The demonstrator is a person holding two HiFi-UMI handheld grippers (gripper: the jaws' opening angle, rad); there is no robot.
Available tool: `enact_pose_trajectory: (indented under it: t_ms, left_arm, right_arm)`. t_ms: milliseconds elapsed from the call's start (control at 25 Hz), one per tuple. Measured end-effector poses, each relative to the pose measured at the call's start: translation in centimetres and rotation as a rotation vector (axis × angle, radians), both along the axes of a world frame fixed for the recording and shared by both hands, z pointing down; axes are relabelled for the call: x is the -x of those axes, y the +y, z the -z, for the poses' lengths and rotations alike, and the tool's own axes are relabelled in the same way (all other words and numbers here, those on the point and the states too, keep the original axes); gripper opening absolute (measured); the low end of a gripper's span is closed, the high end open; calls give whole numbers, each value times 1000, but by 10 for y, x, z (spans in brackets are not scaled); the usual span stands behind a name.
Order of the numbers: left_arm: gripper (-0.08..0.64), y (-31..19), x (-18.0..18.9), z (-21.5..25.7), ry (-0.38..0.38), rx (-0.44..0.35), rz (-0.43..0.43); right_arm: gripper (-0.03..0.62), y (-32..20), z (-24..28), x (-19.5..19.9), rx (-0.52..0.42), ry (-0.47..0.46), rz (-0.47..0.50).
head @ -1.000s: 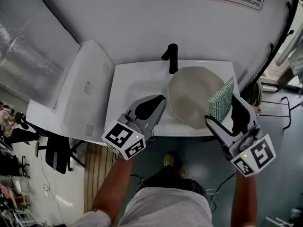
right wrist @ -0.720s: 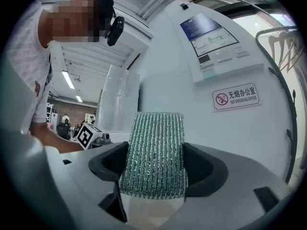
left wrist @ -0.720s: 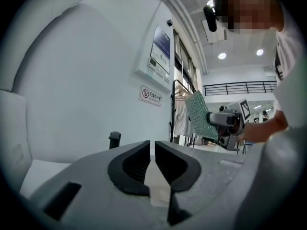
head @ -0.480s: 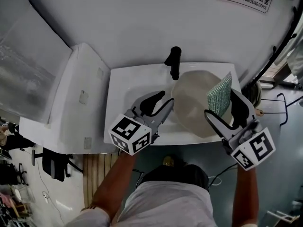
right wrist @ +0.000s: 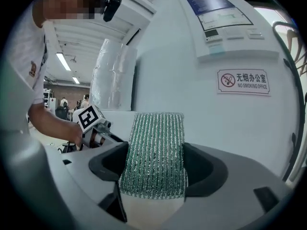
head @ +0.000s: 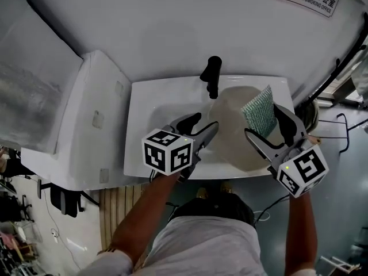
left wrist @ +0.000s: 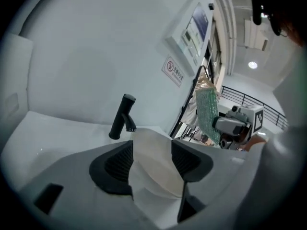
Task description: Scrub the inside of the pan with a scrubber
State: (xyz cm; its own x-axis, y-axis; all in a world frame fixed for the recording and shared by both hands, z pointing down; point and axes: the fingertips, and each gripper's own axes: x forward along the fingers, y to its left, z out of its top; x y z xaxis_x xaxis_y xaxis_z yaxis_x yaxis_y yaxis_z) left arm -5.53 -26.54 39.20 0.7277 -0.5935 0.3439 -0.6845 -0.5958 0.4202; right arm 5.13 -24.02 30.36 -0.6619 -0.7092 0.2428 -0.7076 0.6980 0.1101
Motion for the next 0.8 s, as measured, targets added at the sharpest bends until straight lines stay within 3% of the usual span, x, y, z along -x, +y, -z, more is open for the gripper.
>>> enact_pose_trajectory:
  t_ms: [120,320,600,800]
  left_arm:
    - [245,-5,-5,-14,23,104,32]
    - [245,-8,-9,-37,-8,210,57]
    - [245,-5,-12,-57,-47,275,58]
    - [245,-5,-19,-65,-80,303,43]
  right_arm:
    - [354,-9,-17,0,35,51,14]
    - [354,-24,-56,-1,158,89,20]
    - [354,-39,-110,0,320,143,-8]
    - [354,-51,-128,2,380,165,-44]
